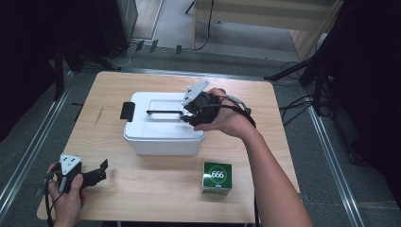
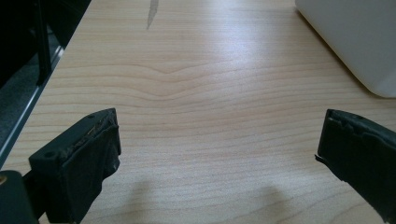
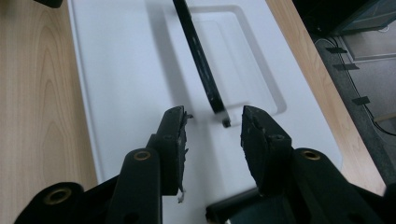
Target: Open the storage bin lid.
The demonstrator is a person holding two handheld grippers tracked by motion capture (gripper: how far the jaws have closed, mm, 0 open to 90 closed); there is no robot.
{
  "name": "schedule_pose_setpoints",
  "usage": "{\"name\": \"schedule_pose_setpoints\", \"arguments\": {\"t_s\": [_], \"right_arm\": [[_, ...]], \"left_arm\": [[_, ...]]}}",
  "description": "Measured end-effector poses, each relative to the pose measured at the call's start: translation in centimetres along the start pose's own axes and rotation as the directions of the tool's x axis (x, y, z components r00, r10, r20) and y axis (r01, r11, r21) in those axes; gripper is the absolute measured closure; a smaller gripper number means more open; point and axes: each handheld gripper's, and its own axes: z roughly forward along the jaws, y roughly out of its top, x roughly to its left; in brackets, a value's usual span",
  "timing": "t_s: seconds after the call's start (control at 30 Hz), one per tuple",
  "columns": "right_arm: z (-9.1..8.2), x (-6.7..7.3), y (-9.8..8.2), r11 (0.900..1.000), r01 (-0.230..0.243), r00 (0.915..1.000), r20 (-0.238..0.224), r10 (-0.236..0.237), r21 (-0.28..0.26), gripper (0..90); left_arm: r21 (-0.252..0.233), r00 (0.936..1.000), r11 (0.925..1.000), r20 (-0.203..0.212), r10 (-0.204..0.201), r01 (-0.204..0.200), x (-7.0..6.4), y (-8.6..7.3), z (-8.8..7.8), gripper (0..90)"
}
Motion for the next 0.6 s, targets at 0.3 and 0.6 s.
{"name": "schedule_pose_setpoints", "arguments": {"t_s": [0.3, 0.6], "right_arm": [[1.5, 0.2, 2.0, 0.991, 0.113, 0.9936, -0.017, -0.112, 0.068, 73.1], [2.7, 0.1, 3.3, 0.981, 0.157, 0.9874, -0.034, -0.154, 0.11, 74.9]], "left_arm": [[0.005, 0.9999, 0.9999, -0.002, 0.01, -0.01, -0.1, 0.0, 0.1, 0.2], [0.016, 0.9999, 0.9998, 0.002, 0.014, -0.014, -0.1, 0.1, 0.2, 0.2]]}}
